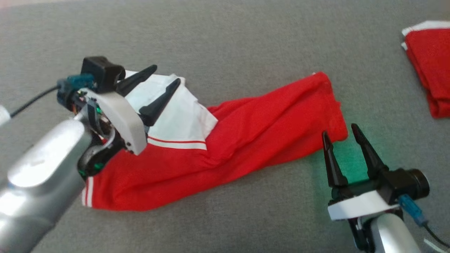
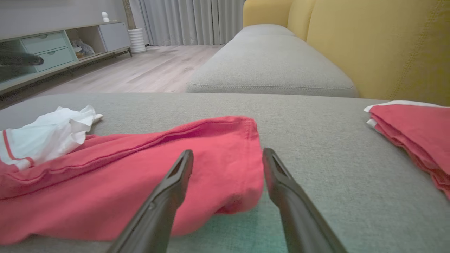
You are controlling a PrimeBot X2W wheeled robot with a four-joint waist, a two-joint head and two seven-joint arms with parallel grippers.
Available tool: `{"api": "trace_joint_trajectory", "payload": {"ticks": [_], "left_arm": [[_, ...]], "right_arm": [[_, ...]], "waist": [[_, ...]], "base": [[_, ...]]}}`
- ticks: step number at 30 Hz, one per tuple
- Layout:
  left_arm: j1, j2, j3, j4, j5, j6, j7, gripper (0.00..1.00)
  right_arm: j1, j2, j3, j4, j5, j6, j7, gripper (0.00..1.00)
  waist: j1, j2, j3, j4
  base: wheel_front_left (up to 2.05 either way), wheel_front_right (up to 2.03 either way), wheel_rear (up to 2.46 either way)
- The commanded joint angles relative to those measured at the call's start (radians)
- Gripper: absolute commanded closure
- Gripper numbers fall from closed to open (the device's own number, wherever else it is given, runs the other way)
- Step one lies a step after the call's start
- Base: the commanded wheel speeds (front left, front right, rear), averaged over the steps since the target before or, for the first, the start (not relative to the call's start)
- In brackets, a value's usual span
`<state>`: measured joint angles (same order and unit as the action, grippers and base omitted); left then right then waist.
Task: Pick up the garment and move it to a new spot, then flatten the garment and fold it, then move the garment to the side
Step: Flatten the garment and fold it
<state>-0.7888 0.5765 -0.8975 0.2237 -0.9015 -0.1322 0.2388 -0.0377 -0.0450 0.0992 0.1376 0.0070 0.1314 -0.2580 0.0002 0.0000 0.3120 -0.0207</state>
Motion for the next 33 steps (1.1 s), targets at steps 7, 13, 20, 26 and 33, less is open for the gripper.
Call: {"api": "trace_joint_trajectory", "payload": {"ticks": [7,13,20,26,33], "left_arm": [[-0.167,0.101,-0.133,0.073,-0.042,0.002,0.006,0.0],[-0.243,0.118,-0.235,0.176,-0.04,0.002,-0.058,0.0],[-0.287,0.101,-0.325,0.239,-0.087,0.002,-0.105,0.29],[-0.311,0.094,-0.368,0.228,-0.077,0.002,-0.168,1.0],[-0.322,0.089,-0.381,0.196,-0.047,0.002,-0.24,1.0]], "right_arm": [[-0.047,-0.006,0.028,-0.035,0.001,-0.001,-0.004,0.0],[-0.064,-0.006,0.03,-0.037,0.006,-0.001,-0.004,0.0],[-0.068,-0.005,0.021,-0.039,0.006,-0.001,-0.004,0.0],[-0.06,-0.005,0.013,-0.039,-0.001,-0.001,-0.004,0.0],[-0.052,-0.005,0.009,-0.037,-0.011,-0.001,-0.004,0.0]], "waist": [[-0.0002,0.0,0.076,-0.067],[-0.0002,0.0,0.102,-0.086],[-0.0002,0.0,0.11,-0.089],[-0.0002,0.0,0.096,-0.076],[-0.0002,0.0,0.062,-0.045]], "base": [[0.0,0.0,0.0],[0.0,0.0,0.0],[0.0,0.0,0.0],[0.0,0.0,0.0],[0.0,0.0,0.0]]}}
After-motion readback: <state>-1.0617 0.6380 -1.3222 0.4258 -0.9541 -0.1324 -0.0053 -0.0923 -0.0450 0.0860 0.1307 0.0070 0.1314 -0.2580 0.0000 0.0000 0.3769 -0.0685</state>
